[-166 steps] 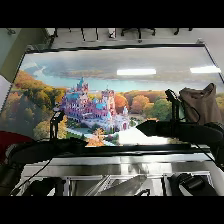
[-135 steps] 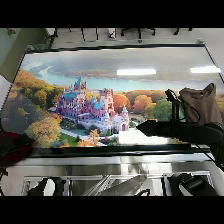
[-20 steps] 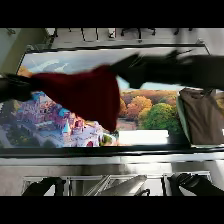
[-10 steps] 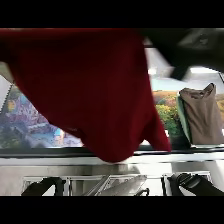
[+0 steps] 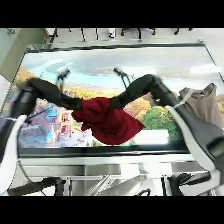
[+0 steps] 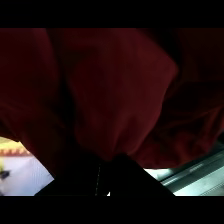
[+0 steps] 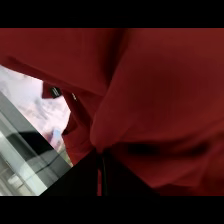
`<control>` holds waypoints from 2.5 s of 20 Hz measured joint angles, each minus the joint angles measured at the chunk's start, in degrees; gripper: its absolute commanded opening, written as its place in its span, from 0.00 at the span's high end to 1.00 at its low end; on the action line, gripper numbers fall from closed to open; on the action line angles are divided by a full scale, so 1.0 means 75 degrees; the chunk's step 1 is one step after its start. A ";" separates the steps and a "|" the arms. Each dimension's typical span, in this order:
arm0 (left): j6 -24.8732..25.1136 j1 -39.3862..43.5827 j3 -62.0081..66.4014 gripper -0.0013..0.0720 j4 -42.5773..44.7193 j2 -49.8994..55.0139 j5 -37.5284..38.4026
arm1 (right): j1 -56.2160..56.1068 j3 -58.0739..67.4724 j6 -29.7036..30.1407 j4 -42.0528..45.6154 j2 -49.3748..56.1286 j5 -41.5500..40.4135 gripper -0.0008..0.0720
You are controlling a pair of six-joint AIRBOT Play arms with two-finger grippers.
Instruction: Fold the shirts.
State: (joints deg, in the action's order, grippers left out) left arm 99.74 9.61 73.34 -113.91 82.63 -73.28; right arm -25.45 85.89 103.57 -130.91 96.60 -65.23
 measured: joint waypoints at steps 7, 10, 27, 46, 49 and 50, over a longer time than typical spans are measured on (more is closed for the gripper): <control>0.0026 -0.0283 0.0358 0.06 -0.0038 0.1309 -0.0251 | 0.0565 0.0050 -0.0347 -0.0810 0.0472 -0.0131 0.39; 0.0020 -0.0714 0.1195 0.06 -0.0017 0.1431 -0.0810 | 0.1274 0.0058 -0.0574 -0.0868 -0.0291 -0.0711 0.39; 0.0909 -0.1545 -0.0096 0.41 -0.1731 0.1393 -0.0437 | 0.0740 -0.7175 -0.2066 -0.1480 -0.3908 0.2162 0.18; 0.0755 -0.1110 0.0813 0.96 -0.1999 0.0918 -0.0437 | -0.0321 -0.5630 -0.1897 -0.1731 -0.2375 0.3972 0.97; 0.0708 -0.1172 0.1166 0.96 -0.2025 -0.0096 -0.0466 | 0.0181 -0.4809 -0.1445 -0.1728 -0.3290 0.3520 0.97; 0.0705 -0.1207 0.1428 0.96 -0.2057 -0.0554 -0.0475 | 0.0437 -0.4398 -0.1268 -0.1728 -0.3762 0.3383 0.97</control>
State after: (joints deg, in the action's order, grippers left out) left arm 105.03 0.56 84.05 -129.34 78.48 -76.84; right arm -22.17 52.90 94.06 -143.87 68.38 -39.86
